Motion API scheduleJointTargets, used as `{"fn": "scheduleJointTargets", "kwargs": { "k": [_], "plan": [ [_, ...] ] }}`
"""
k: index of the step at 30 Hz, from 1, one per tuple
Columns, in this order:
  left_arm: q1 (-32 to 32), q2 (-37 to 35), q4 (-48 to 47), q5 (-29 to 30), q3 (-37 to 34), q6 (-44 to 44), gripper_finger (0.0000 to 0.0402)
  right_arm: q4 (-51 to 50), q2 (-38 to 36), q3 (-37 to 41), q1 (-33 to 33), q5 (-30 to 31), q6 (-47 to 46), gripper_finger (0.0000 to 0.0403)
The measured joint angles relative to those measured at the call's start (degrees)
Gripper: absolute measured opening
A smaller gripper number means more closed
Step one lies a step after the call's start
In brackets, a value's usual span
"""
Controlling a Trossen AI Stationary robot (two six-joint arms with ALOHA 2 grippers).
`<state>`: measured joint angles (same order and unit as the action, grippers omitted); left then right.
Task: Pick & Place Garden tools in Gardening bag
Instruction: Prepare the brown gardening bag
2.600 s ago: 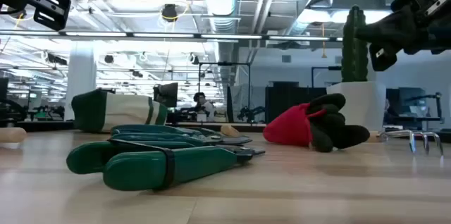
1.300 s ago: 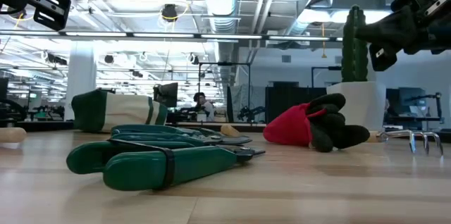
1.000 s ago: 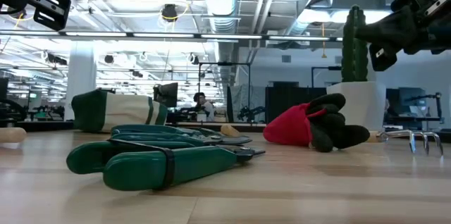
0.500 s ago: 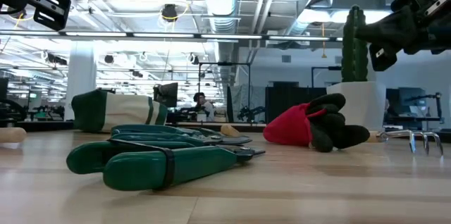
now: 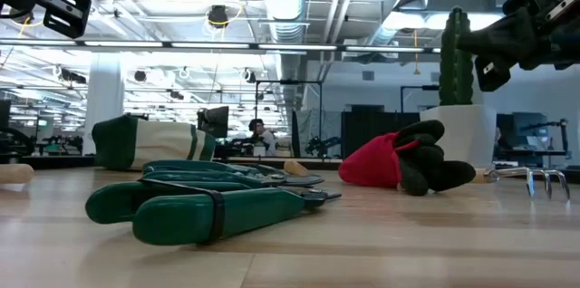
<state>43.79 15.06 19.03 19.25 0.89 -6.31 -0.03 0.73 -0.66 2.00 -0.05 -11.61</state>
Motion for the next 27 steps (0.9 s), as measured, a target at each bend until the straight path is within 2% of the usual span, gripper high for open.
{"fn": "scheduleJointTargets", "kwargs": {
  "k": [27],
  "plan": [
    [0.0,0.0,4.8,0.0,0.0,0.0,0.0008,0.0,0.0,0.0,0.0,0.0,0.0,0.0]
  ]
}}
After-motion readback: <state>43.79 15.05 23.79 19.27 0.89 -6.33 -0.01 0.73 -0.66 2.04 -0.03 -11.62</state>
